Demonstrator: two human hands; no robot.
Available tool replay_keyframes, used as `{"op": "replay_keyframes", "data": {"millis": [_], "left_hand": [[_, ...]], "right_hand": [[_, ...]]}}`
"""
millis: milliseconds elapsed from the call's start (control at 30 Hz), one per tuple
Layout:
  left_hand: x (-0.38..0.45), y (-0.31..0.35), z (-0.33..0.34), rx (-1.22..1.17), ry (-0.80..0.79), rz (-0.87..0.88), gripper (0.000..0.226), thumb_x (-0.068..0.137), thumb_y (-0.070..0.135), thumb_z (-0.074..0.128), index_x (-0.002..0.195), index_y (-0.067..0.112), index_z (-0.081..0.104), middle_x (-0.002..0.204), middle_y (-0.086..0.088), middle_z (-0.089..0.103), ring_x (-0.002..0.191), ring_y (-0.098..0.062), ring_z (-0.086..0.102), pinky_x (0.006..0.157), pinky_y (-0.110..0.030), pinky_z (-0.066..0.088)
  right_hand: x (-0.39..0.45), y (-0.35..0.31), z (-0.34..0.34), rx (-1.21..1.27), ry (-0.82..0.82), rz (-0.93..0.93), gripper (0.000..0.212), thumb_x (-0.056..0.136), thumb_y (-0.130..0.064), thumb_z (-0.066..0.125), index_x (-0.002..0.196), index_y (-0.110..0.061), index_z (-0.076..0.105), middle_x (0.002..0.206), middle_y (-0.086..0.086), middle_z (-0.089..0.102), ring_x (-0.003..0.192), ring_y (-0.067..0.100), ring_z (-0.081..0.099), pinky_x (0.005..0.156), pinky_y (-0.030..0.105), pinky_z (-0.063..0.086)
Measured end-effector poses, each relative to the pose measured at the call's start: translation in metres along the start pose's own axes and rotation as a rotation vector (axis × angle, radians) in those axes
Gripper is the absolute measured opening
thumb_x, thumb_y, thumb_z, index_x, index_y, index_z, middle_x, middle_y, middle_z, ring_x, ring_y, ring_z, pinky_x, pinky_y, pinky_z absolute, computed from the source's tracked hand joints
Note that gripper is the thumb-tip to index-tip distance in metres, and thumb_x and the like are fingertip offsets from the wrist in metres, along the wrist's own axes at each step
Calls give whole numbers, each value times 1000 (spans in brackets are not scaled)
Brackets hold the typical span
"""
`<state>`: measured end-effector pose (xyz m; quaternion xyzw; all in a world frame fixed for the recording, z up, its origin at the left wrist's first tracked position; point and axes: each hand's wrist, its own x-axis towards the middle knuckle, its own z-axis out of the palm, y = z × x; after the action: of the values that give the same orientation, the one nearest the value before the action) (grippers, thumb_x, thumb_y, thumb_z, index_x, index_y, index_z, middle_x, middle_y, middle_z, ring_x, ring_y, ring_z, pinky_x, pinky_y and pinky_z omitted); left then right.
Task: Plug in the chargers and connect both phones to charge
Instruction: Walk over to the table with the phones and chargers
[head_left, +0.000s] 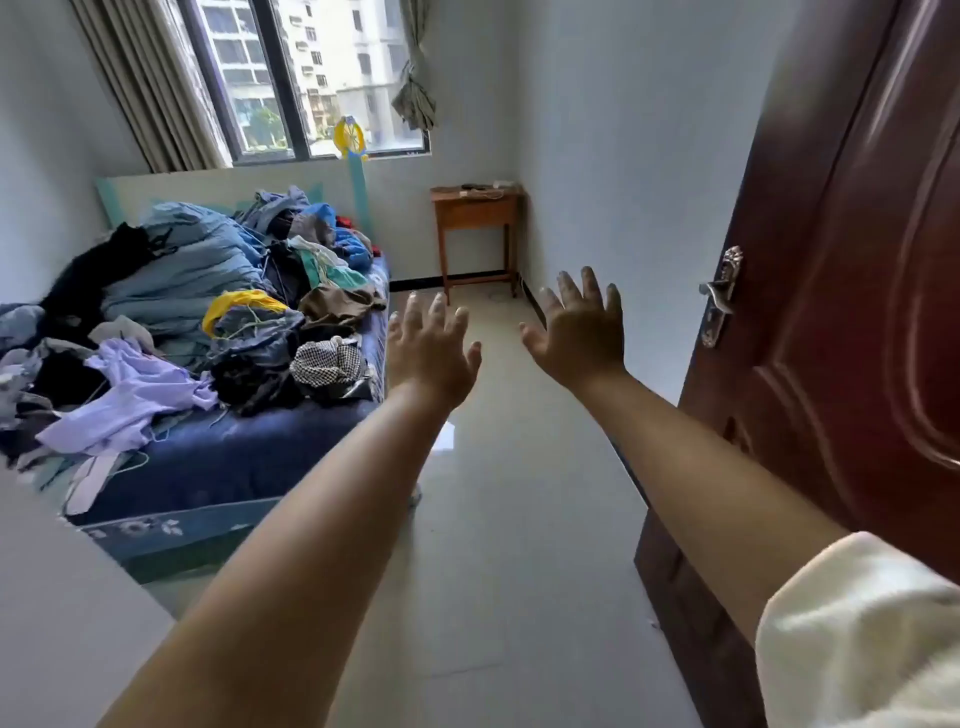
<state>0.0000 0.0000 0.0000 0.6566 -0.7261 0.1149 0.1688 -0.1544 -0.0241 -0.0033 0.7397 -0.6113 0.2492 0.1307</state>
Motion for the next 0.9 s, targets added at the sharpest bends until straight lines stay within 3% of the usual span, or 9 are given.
{"op": "replay_keyframes", "data": {"millis": [367, 600, 900], "left_hand": [[197, -20, 161, -28, -235, -56, 51, 93, 40, 32, 140, 24, 21, 153, -5, 15, 141, -28, 2, 113, -42, 7], [317, -63, 223, -18, -266, -117, 51, 93, 39, 32, 140, 23, 19, 153, -6, 15, 141, -27, 2, 114, -40, 5], [530, -151, 322, 0, -261, -157, 50, 94, 37, 30, 140, 21, 18, 154, -5, 12, 141, -29, 0, 113, -42, 5]], "right_hand": [[154, 63, 189, 34, -263, 58, 53, 92, -39, 46, 136, -12, 36, 150, 15, 26, 139, 32, 14, 111, 50, 13], [270, 71, 279, 29, -320, 14, 54, 92, -39, 45, 137, -11, 34, 150, 16, 27, 139, 33, 14, 111, 50, 12], [482, 78, 422, 58, -264, 9, 51, 91, -36, 48, 134, -10, 39, 148, 16, 30, 138, 32, 17, 111, 50, 14]]}}
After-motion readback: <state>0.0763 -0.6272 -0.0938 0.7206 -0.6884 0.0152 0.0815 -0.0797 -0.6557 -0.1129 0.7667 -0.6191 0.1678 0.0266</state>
